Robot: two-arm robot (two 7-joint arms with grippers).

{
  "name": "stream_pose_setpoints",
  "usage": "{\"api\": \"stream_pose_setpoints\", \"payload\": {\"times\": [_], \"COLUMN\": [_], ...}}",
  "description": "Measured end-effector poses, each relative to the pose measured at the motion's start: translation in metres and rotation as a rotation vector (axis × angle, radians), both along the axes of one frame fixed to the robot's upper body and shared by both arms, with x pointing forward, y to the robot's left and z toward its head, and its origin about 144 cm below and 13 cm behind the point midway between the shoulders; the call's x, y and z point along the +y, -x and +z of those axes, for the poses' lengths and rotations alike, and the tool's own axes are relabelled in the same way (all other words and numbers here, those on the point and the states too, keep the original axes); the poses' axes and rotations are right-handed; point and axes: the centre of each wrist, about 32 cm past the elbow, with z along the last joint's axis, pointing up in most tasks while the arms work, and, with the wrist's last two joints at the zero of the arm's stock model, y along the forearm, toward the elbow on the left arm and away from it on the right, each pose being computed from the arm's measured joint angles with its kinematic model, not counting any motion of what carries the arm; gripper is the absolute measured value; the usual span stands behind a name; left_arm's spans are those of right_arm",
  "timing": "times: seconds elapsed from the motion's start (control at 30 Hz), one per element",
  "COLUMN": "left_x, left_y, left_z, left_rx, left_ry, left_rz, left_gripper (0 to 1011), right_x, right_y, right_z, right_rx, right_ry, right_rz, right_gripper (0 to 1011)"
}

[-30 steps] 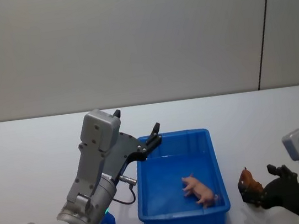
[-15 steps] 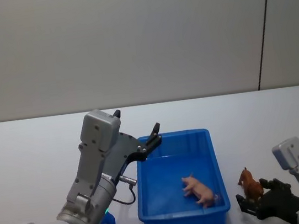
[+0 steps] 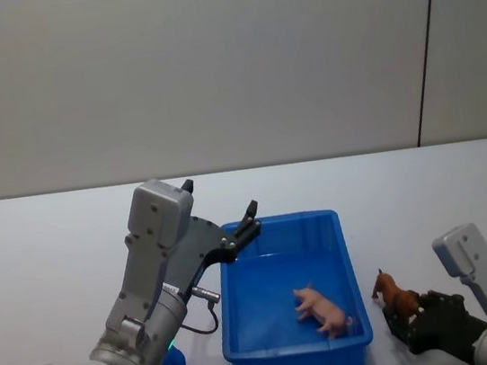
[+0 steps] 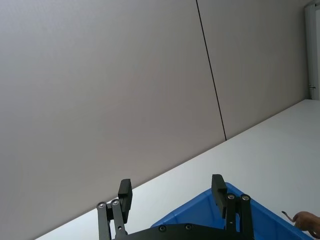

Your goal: Pick up the two dolls from the table and place them into the box.

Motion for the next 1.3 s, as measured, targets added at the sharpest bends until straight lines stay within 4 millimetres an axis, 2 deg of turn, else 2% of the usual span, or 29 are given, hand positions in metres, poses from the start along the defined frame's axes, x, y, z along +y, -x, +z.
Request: {"api": "stream_pose_setpoints", "payload": {"times": [0.37,0.73,1.03,1.2,1.3], "left_x": [0.0,0.0,0.0,0.0,0.0], "left_y": [0.0,0.0,0.0,0.0,0.0], "left_z": [0.0,0.0,0.0,0.0,0.0], "left_rx": [0.0,0.0,0.0,0.0,0.0], "left_ry": [0.0,0.0,0.0,0.0,0.0], "left_rz": [0.0,0.0,0.0,0.0,0.0], "left_gripper": [1001,1001,1001,1001,1001], "right_x": [0.005,0.016,0.031,0.039,0.045], "right_y": [0.004,0.006,0.002,-0.003,-0.008], "right_z": [0.013,0.042,0.058,0.058,0.056], "right_rx": [-0.124,-0.273,-0.299,-0.276,-0.25], "right_ry": [0.005,-0.023,-0.051,-0.053,-0.052], "right_rz": [0.015,0.077,0.163,0.185,0.192], "right_gripper": [427,428,428,428,486]}}
